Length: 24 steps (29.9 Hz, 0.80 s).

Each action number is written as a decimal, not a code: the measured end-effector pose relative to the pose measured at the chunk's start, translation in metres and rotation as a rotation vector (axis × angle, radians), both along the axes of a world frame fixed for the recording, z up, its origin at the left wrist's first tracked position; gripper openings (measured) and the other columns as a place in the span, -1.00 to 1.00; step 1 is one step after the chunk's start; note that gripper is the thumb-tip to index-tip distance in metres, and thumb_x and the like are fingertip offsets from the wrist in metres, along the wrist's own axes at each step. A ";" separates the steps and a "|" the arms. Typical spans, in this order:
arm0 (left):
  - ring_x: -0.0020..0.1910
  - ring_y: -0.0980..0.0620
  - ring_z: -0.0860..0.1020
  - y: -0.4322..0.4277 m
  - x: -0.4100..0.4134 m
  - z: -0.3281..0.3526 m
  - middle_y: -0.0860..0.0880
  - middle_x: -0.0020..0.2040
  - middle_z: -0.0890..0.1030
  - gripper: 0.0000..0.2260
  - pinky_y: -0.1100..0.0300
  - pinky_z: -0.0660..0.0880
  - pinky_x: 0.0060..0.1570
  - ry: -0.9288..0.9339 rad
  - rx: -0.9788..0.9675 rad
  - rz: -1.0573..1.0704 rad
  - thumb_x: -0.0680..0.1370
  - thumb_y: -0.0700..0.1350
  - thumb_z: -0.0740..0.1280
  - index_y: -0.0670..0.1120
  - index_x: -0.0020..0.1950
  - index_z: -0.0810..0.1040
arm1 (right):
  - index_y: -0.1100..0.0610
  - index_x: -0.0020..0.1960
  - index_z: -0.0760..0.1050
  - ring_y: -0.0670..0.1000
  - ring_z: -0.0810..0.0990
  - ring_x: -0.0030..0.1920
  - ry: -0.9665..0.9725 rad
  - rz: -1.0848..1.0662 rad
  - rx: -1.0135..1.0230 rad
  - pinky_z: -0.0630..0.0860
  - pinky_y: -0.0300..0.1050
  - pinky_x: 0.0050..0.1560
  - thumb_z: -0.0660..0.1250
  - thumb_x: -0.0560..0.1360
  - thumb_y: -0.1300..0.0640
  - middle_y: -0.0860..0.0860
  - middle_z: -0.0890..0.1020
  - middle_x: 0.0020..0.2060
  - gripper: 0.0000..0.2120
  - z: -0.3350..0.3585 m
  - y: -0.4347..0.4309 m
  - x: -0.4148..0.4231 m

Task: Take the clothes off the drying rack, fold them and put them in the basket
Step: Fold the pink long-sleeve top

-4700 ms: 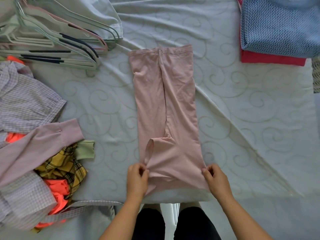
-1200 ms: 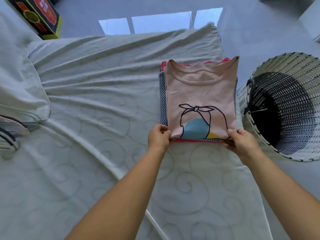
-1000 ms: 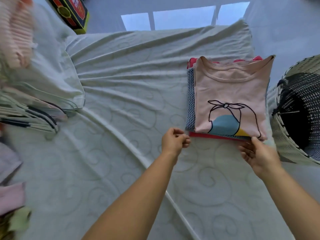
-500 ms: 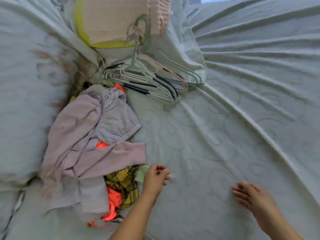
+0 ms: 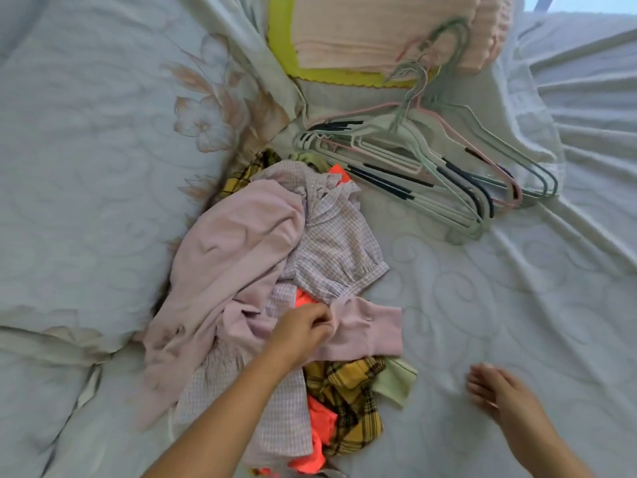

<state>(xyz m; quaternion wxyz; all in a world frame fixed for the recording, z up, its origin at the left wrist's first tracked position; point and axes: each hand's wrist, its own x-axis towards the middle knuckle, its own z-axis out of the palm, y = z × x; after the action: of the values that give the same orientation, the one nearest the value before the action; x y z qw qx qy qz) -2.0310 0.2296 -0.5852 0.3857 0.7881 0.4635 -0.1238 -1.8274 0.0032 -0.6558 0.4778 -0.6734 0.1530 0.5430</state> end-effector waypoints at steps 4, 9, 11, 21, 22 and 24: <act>-0.30 0.36 0.42 -0.064 0.060 0.030 0.18 -0.32 0.46 -0.94 0.45 0.32 -0.18 -0.388 -0.326 0.060 0.42 -0.23 0.34 -0.20 -0.16 0.57 | 0.31 0.17 0.48 0.13 0.63 -0.10 0.189 -0.030 0.256 0.63 -0.17 -0.32 0.40 0.29 -0.20 0.26 0.58 0.07 -0.32 0.020 0.020 -0.010; -0.15 0.27 0.43 -0.110 0.113 0.040 -0.04 -0.10 0.51 -0.85 0.32 0.34 0.01 -0.453 -0.446 -0.113 0.49 -0.21 0.34 -0.24 0.02 0.54 | 0.40 0.21 0.42 0.24 0.50 0.20 -0.112 -0.245 0.559 0.41 -0.03 0.27 0.05 0.62 0.28 0.34 0.53 0.16 -0.71 0.046 0.038 -0.005; 0.07 0.03 0.46 -0.073 0.115 0.025 -0.16 0.08 0.49 -0.69 0.29 0.33 0.14 -0.362 -0.107 0.031 0.46 -0.11 0.40 -0.22 0.13 0.51 | 0.41 0.06 0.44 0.18 0.66 -0.11 -0.247 0.122 0.277 0.61 -0.05 -0.09 0.10 0.57 0.36 0.30 0.64 -0.13 -0.81 0.042 0.028 0.006; 0.01 -0.11 0.45 0.032 0.058 0.007 -0.16 -0.02 0.49 -0.81 0.10 0.36 -0.08 0.092 0.103 0.427 0.56 -0.23 0.18 -0.22 0.16 0.39 | 0.26 -0.02 0.47 0.08 0.54 -0.24 0.067 -0.027 0.073 0.55 -0.18 -0.25 0.16 0.57 0.30 0.16 0.59 -0.23 -0.88 0.053 -0.030 0.015; -0.04 -0.07 0.44 0.026 0.063 0.023 -0.12 -0.10 0.49 -0.85 0.13 0.35 -0.15 -0.078 -0.049 0.525 0.55 -0.27 0.19 -0.19 0.12 0.40 | 0.27 -0.01 0.47 0.08 0.56 -0.22 0.067 -0.025 0.071 0.58 -0.24 -0.31 0.16 0.57 0.30 0.15 0.59 -0.21 -0.88 0.056 -0.037 0.016; -0.13 -0.04 0.48 0.007 0.072 0.066 -0.12 -0.16 0.53 -0.84 0.16 0.41 -0.22 -0.368 -0.303 0.635 0.54 -0.35 0.16 -0.18 0.08 0.40 | 0.27 0.00 0.46 0.05 0.63 -0.24 0.066 -0.039 0.134 0.57 -0.33 -0.39 0.20 0.56 0.26 0.20 0.61 -0.12 -0.90 0.070 -0.050 0.018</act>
<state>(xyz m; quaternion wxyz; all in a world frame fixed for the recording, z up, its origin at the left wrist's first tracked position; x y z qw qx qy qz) -1.9586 0.2366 -0.5192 0.5932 0.5488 0.5838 0.0782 -1.8094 -0.0463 -0.5862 0.5268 -0.6184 0.1451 0.5648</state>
